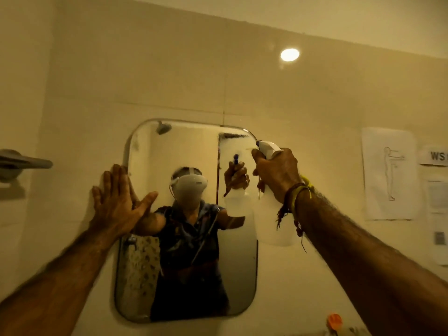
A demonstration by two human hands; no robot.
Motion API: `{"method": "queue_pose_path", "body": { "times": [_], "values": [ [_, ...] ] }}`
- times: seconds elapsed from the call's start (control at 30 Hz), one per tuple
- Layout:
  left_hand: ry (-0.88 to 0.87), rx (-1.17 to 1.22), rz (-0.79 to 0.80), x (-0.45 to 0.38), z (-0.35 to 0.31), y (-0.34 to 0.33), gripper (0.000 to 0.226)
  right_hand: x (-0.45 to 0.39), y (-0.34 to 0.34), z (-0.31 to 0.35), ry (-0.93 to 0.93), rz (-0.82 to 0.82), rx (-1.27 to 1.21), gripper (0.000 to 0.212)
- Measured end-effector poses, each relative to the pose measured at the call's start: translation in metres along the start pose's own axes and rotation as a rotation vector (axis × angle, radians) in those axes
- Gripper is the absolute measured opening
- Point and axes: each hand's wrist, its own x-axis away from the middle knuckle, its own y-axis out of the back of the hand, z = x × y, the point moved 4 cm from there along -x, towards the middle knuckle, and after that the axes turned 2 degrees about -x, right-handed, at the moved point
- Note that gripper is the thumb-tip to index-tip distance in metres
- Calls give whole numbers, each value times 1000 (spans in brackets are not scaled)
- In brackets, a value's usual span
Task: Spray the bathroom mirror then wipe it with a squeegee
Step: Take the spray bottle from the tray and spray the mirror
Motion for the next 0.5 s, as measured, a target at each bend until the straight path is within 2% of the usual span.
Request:
{"method": "queue_pose_path", "body": {
  "times": [0.2, 0.37, 0.5],
  "values": [
    [-54, 33, -62, -9, 18, -16, 103, 18, -24, -13, 29, 38, 18, 39],
    [-69, 61, -102, -13, 21, -20, 97, 34, -64, -4, 46, 91, -64, 32],
    [-96, 80, -131, -11, 25, -15, 91, 50, -103, 9, 111, 175, -42, 35]
  ]
}}
